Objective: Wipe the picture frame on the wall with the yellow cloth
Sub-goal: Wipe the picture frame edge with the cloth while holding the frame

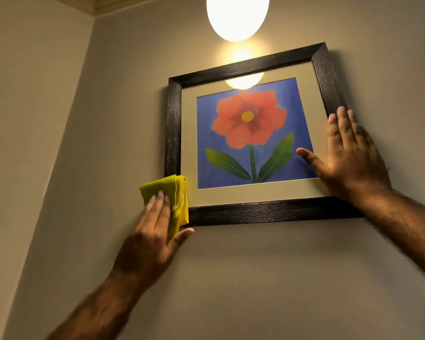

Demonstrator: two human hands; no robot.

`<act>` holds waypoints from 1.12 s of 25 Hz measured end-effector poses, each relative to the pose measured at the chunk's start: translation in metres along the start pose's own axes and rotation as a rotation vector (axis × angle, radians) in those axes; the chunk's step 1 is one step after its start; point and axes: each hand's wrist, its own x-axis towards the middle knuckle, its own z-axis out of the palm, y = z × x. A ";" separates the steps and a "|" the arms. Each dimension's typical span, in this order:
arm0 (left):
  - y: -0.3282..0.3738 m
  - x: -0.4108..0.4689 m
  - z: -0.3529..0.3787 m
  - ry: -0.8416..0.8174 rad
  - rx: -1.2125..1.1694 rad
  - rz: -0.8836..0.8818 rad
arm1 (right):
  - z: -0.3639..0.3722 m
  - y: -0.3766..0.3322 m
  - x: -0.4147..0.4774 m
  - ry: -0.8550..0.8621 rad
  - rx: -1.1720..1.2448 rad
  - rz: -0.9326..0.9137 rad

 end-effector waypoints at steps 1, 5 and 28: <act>-0.001 0.006 -0.002 0.004 0.016 0.017 | 0.000 0.000 0.000 -0.001 -0.003 0.001; -0.008 0.084 -0.013 0.029 -0.035 -0.015 | 0.000 0.001 0.000 0.014 -0.004 -0.001; 0.000 0.011 0.010 0.047 -0.086 -0.011 | 0.001 0.001 0.001 -0.006 0.008 0.007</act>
